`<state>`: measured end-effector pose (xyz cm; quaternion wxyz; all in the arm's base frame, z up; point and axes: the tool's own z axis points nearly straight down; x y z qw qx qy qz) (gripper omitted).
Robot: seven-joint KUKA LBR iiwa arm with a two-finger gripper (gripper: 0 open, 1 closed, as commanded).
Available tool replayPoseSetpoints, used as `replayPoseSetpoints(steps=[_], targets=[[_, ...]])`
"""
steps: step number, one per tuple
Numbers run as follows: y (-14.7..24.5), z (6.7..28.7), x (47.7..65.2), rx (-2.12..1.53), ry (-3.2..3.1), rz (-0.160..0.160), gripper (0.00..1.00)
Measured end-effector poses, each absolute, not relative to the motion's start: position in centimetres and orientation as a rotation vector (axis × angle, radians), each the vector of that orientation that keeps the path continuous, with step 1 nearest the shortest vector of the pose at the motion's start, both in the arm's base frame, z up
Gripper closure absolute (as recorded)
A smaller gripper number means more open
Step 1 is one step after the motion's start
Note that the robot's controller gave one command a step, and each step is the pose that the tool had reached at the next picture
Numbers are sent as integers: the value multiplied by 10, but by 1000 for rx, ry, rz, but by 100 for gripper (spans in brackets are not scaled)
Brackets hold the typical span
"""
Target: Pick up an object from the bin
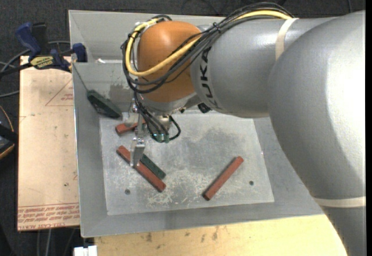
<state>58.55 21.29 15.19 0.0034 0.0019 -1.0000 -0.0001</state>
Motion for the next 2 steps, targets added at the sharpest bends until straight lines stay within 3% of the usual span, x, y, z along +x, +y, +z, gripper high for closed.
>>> replayPoseSetpoints(steps=[2], targets=[[212,157,588,2,-3142,-2,0]])
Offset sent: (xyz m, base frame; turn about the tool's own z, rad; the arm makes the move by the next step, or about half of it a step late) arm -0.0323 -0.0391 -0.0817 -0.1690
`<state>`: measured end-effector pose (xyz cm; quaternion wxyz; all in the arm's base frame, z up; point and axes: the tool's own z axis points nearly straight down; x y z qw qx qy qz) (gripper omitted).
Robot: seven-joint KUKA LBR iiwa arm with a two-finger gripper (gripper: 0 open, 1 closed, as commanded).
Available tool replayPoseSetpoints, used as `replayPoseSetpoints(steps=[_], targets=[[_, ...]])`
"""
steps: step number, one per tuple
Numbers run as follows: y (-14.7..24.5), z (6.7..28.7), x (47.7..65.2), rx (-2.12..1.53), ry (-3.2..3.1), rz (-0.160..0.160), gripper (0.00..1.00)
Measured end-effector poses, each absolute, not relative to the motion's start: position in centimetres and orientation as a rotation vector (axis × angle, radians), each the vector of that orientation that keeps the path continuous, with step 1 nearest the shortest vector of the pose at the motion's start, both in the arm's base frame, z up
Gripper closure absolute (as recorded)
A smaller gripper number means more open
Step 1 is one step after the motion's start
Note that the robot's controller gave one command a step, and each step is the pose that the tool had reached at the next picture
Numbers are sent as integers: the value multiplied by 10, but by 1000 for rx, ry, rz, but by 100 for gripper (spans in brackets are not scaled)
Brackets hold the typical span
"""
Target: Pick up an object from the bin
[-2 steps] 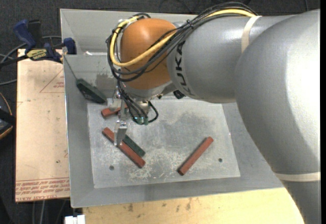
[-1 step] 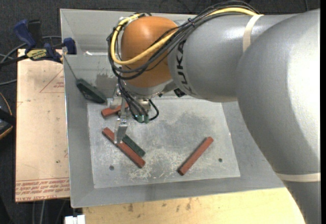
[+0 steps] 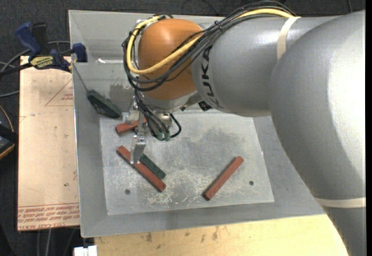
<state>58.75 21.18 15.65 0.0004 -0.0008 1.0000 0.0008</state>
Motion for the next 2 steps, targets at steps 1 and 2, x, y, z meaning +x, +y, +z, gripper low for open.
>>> replayPoseSetpoints(steps=[1,2], targets=[[228,135,570,-81,3139,0,0],[195,78,574,-46,3121,15,100]])
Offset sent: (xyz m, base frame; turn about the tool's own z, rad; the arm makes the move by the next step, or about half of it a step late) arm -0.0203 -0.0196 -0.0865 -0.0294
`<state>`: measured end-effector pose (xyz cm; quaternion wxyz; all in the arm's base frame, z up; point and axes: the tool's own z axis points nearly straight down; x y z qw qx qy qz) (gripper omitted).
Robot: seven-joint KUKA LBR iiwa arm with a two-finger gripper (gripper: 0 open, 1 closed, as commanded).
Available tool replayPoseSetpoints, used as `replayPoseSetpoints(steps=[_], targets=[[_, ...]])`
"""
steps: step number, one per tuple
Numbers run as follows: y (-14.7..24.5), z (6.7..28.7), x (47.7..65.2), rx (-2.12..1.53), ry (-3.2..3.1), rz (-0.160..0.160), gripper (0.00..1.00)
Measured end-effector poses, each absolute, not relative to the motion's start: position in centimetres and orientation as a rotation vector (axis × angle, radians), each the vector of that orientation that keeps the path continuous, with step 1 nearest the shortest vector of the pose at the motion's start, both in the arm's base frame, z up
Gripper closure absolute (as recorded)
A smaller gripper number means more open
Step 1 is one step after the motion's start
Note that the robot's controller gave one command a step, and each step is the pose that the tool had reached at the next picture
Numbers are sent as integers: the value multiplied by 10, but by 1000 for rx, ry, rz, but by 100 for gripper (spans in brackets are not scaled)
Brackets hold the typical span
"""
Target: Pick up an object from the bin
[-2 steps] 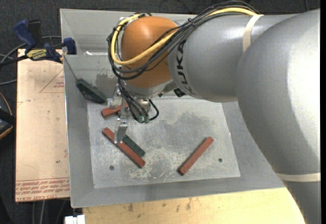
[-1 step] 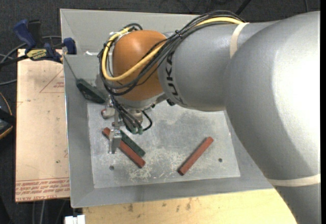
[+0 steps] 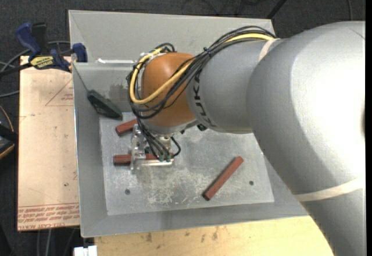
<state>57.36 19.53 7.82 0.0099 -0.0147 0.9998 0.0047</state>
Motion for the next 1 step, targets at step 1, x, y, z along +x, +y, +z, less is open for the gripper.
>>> replayPoseSetpoints(steps=[1], targets=[[195,78,574,-46,3121,15,100]])
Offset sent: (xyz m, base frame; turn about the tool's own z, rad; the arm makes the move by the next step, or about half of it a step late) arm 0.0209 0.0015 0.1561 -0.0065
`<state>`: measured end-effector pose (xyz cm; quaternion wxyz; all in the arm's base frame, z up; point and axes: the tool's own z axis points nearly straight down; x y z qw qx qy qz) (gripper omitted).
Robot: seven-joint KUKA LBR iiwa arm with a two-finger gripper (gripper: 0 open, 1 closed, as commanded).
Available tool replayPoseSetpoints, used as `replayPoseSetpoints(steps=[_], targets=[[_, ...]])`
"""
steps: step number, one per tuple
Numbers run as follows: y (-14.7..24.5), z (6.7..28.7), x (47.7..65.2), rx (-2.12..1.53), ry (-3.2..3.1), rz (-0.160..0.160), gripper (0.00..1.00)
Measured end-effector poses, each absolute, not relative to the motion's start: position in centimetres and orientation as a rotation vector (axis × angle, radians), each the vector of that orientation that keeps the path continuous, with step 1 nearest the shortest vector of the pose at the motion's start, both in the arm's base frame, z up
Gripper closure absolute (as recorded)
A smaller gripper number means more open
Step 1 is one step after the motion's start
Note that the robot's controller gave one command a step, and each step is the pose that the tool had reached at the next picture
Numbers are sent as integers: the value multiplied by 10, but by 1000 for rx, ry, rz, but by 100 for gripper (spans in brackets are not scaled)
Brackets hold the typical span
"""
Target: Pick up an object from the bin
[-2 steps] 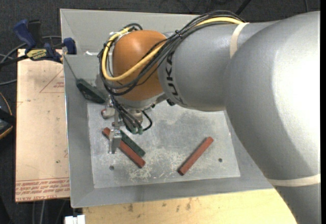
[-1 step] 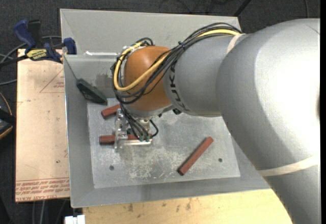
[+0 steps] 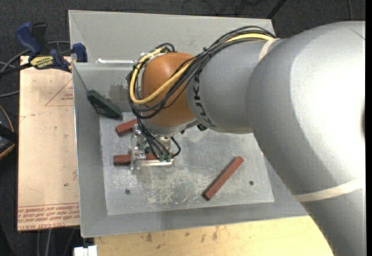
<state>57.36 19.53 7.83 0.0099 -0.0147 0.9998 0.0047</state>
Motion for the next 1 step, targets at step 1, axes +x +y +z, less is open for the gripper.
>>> replayPoseSetpoints(steps=[1], targets=[[198,237,596,-56,3133,4,100]])
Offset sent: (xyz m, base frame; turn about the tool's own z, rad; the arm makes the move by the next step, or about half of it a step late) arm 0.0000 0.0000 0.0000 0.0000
